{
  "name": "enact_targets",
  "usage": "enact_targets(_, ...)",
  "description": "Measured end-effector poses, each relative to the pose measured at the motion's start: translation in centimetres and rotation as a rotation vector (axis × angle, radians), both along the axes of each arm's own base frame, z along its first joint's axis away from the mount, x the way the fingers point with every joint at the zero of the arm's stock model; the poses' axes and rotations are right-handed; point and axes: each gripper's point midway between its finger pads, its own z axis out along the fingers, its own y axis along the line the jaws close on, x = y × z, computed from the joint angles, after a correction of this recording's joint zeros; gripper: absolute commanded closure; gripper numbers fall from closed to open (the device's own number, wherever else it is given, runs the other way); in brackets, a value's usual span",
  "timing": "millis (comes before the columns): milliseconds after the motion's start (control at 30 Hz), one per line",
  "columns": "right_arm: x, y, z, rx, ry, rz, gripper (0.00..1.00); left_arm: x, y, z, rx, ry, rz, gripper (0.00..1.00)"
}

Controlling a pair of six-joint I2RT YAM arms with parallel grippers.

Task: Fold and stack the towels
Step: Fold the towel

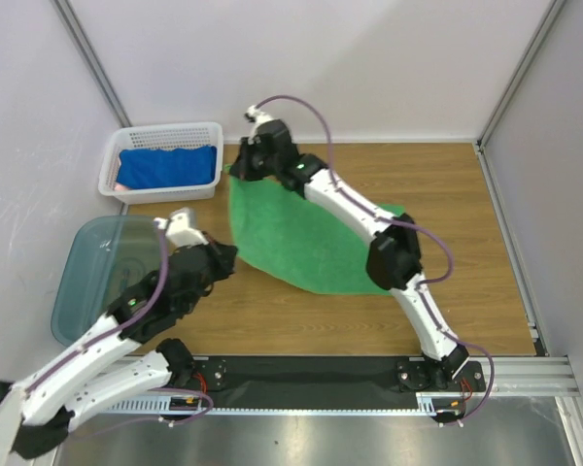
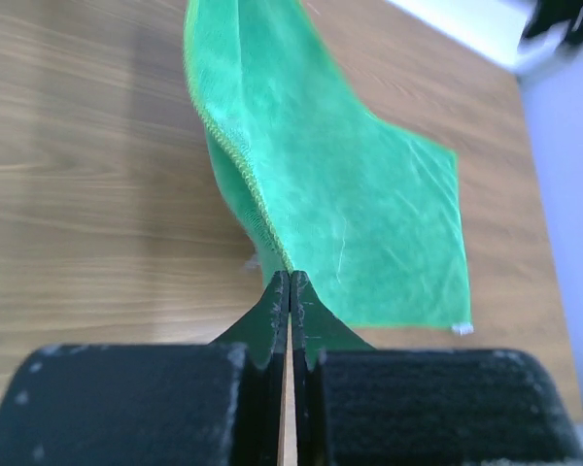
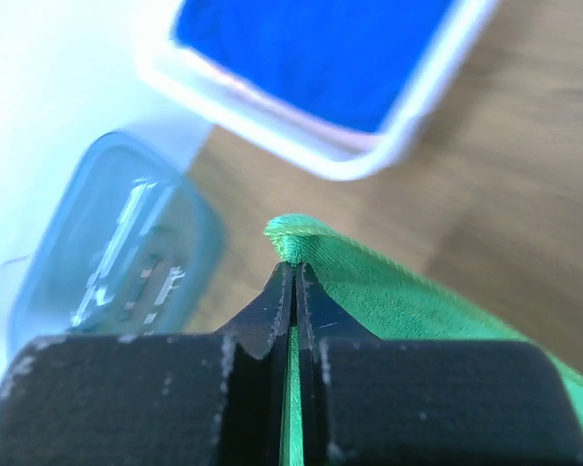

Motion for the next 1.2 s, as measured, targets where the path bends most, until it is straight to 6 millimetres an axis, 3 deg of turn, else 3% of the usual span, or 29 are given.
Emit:
enact_targets(133,-2.7,5.1,-1.5,0.045,0.031,0.047,1.00,-0.8,4.9,0.3,0.013,-0.016,0.122,1.00)
enact_targets(300,-3.8,8.2,-3.2,0.093,0.061,0.044,1.00,-1.8,8.3,-0.8,0.060,0.004,0.209,1.00)
enact_targets(500,-2.8,8.5,-2.8,0.143,0.062,0.004,1.00,-2.5,10.2,-1.5,0.153,0.006,0.224,1.00)
enact_targets(600,-1.9,8.0,-2.3,0.156,0.050,-0.012,1.00,-2.3,9.2,-0.9,0.176,-0.026,0.152,1.00)
enact_targets(733,-0.7,5.7,-2.9,0.121,0.057,-0.046,1.00,-1.7,6.6,-0.2,0.166,-0.067,0.028,1.00)
enact_targets(867,0.7,2.1,-3.2,0.082,0.074,-0.071,1.00,-0.5,3.2,-1.0,0.184,-0.043,-0.094,1.00)
enact_targets(1033,2.5,-4.5,-3.9,0.047,0.125,-0.115,1.00,0.6,-0.4,-2.8,0.187,0.015,-0.200,1.00)
enact_targets(1200,3.0,-11.1,-5.5,0.026,0.195,-0.158,1.00,0.3,-4.2,-3.3,0.183,0.030,-0.295,1.00)
